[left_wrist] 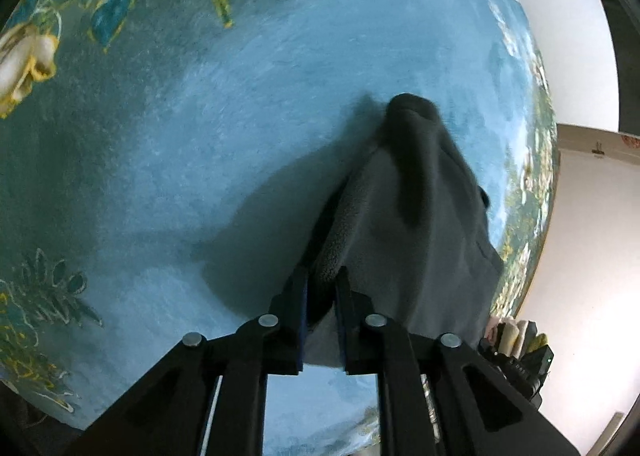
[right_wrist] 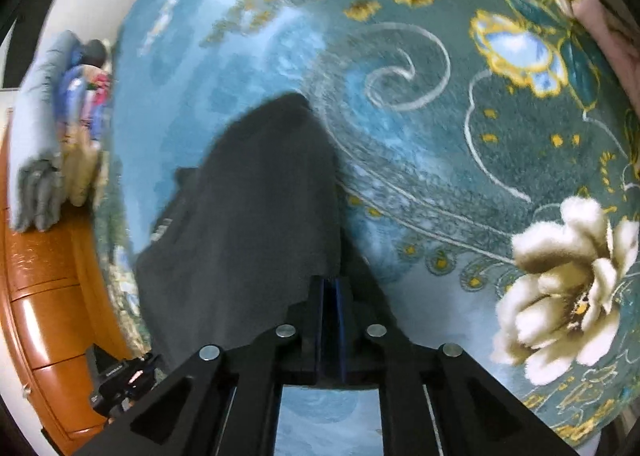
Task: Fold clothes
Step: 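Lift the folded black jacket off the bed with both grippers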
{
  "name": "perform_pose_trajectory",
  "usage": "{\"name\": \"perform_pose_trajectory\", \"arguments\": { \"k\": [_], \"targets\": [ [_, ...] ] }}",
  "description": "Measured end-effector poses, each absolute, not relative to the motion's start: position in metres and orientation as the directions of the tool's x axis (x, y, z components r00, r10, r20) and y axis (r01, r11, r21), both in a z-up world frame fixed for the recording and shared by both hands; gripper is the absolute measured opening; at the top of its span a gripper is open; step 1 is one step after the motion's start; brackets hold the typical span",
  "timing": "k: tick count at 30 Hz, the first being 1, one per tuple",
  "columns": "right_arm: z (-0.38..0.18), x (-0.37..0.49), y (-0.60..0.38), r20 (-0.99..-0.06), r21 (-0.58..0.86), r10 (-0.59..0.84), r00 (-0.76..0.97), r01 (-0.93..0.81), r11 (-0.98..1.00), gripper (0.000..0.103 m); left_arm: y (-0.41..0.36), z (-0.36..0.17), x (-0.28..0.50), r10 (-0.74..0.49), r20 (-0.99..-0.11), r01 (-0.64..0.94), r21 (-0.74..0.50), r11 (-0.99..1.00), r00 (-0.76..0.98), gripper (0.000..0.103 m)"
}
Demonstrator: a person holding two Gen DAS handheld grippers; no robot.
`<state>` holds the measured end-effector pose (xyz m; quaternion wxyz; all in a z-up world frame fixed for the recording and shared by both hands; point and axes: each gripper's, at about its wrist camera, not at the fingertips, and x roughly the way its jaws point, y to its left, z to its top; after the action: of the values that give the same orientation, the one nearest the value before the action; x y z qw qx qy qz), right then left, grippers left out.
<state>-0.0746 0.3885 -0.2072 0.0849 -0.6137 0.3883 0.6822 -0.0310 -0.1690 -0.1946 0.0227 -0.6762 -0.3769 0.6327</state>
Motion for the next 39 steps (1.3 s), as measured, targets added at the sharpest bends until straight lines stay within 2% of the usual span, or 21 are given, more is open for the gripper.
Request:
{"name": "perform_pose_trajectory", "arguments": {
  "k": [1,3,4,5,6,7,8,10,12,18,21,31,38,39],
  "targets": [
    [-0.202,-0.071,0.389,-0.9,0.435,-0.358,-0.25,-0.593,-0.678,0.008,-0.171,-0.189,-0.027,0.542,-0.835,0.487,-0.515,-0.706,-0.097,0.043],
    [-0.193,-0.059,0.391,-0.893,0.45,-0.348,-0.287,-0.604,-0.657,0.012,-0.182,-0.182,-0.02,0.549,-0.823,0.511,-0.537,-0.672,-0.143,0.06],
    [-0.189,-0.053,0.393,-0.889,0.459,-0.342,-0.306,-0.611,-0.646,0.014,-0.188,-0.179,-0.016,0.552,-0.817,0.523,-0.549,-0.652,-0.169,0.065],
    [-0.185,-0.046,0.394,-0.884,0.467,-0.336,-0.324,-0.617,-0.634,0.03,-0.194,-0.176,-0.012,0.553,-0.81,0.534,-0.561,-0.633,-0.195,0.069],
    [-0.184,-0.038,0.394,-0.875,0.483,-0.341,-0.343,-0.624,-0.614,0.052,-0.197,-0.175,-0.01,0.558,-0.803,0.548,-0.569,-0.613,-0.209,0.076],
    [-0.184,-0.029,0.395,-0.863,0.504,-0.352,-0.361,-0.632,-0.588,0.061,-0.199,-0.177,-0.007,0.565,-0.796,0.563,-0.575,-0.593,-0.218,0.081],
    [-0.185,-0.02,0.394,-0.849,0.527,-0.366,-0.38,-0.639,-0.561,0.07,-0.192,-0.184,-0.01,0.572,-0.792,0.574,-0.576,-0.582,-0.215,0.082],
    [-0.193,-0.003,0.388,-0.825,0.563,-0.394,-0.406,-0.652,-0.508,0.074,-0.169,-0.206,-0.019,0.587,-0.786,0.593,-0.571,-0.568,-0.195,0.084],
    [-0.205,0.011,0.38,-0.811,0.579,-0.41,-0.417,-0.672,-0.462,0.084,-0.156,-0.226,-0.017,0.6,-0.781,0.606,-0.564,-0.561,-0.172,0.085],
    [-0.24,0.027,0.366,-0.74,0.656,-0.466,-0.485,-0.674,-0.34,0.096,-0.13,-0.256,-0.009,0.624,-0.761,0.6,-0.586,-0.544,-0.177,0.085],
    [-0.255,0.026,0.365,-0.706,0.693,-0.466,-0.534,-0.657,-0.297,0.099,-0.119,-0.264,-0.014,0.621,-0.758,0.589,-0.599,-0.542,-0.199,0.085],
    [-0.29,0.006,0.355,-0.607,0.786,-0.481,-0.632,-0.565,-0.25,0.099,-0.098,-0.276,-0.033,0.597,-0.738,0.486,-0.666,-0.566,-0.316,0.086],
    [-0.295,-0.017,0.34,-0.602,0.795,-0.486,-0.634,-0.533,-0.29,0.083,-0.095,-0.28,-0.042,0.593,-0.726,0.483,-0.681,-0.55,-0.348,0.086],
    [-0.295,-0.02,0.34,-0.605,0.793,-0.482,-0.634,-0.537,-0.288,0.078,-0.094,-0.278,-0.044,0.586,-0.731,0.481,-0.677,-0.557,-0.348,0.081]
  ]
}}
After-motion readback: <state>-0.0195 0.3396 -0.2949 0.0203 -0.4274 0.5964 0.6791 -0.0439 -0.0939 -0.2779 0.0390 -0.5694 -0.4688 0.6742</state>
